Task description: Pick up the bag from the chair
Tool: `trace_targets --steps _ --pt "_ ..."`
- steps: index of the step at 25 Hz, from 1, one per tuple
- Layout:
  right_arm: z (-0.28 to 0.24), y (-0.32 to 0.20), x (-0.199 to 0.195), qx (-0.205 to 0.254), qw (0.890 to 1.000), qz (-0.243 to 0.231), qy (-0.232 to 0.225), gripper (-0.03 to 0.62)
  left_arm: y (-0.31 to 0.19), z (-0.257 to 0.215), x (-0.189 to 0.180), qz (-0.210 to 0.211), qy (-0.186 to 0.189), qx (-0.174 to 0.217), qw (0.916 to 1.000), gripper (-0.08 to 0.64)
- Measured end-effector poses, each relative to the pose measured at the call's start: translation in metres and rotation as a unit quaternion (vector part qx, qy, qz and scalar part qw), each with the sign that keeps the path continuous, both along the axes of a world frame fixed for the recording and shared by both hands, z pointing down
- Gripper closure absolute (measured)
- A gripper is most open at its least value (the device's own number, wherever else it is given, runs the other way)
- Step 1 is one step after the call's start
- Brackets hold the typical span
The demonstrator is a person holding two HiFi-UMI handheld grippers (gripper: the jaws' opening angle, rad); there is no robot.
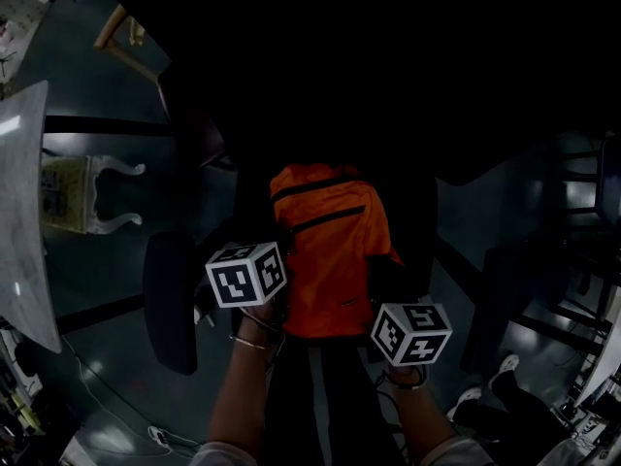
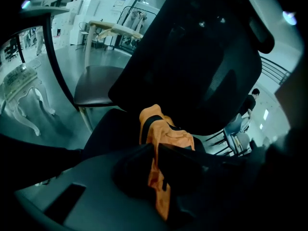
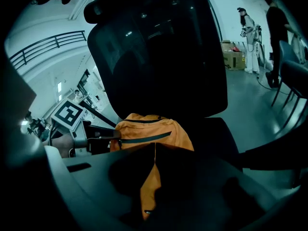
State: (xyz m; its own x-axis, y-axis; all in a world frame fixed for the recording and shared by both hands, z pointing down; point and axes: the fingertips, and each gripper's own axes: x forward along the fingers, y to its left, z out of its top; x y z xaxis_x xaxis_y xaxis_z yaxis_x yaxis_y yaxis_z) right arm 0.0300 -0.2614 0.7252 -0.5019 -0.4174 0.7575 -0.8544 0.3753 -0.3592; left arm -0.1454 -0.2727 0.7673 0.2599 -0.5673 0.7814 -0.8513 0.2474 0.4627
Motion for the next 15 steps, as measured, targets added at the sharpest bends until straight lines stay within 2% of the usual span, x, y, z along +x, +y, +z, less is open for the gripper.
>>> trace_targets --steps 8,15 --pt "-0.043 0.01 0.011 0.016 0.999 0.027 -0.007 0.56 0.033 -0.064 0.043 0.042 -0.009 0.028 0.9987 0.529" --pt "-0.088 0.033 0.026 0.037 0.998 0.05 -0.012 0.559 0.065 -0.109 0.063 0.04 0.002 0.037 0.9985 0.531"
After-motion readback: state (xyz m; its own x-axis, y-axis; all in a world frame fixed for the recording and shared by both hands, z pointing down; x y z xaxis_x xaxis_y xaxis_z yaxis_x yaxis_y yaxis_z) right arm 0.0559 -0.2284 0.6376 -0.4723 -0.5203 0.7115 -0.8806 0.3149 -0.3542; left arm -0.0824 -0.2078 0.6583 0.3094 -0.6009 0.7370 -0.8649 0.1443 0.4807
